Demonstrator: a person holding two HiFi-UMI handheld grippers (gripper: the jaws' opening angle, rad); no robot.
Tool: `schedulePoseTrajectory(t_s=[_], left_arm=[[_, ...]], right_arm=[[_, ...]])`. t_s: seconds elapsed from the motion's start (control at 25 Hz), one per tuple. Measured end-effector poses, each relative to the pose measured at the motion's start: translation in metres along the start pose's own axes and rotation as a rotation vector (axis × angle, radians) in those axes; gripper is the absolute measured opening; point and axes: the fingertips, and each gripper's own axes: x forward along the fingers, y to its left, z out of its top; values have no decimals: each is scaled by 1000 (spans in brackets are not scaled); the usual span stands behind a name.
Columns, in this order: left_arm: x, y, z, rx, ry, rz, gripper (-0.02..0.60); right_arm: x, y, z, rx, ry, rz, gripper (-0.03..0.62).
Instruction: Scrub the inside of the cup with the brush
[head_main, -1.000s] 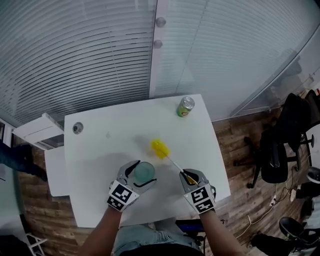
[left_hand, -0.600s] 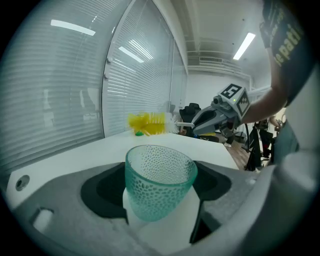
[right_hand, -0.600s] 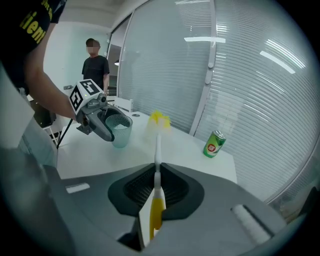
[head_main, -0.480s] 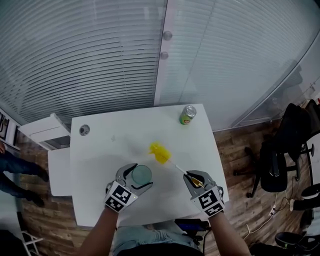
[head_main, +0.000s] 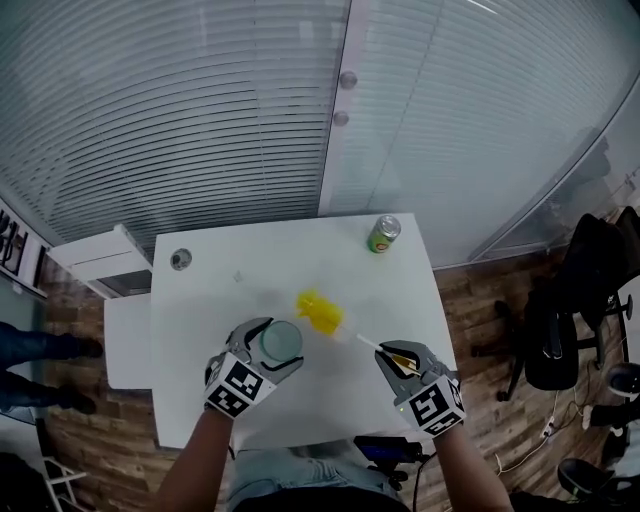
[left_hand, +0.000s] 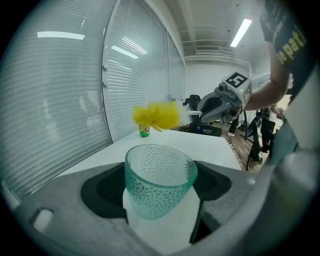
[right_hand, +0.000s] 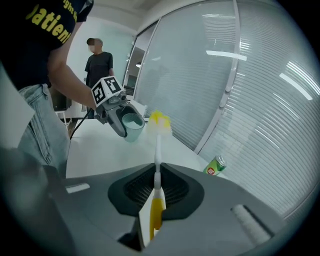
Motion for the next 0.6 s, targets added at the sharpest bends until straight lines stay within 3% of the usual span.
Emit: schedulePoseTrajectory(t_s=[0.6], left_arm=[[-3,-11,-15,-36,15,-16,410]], right_arm=[[-1,21,-5,22,19,17,37]])
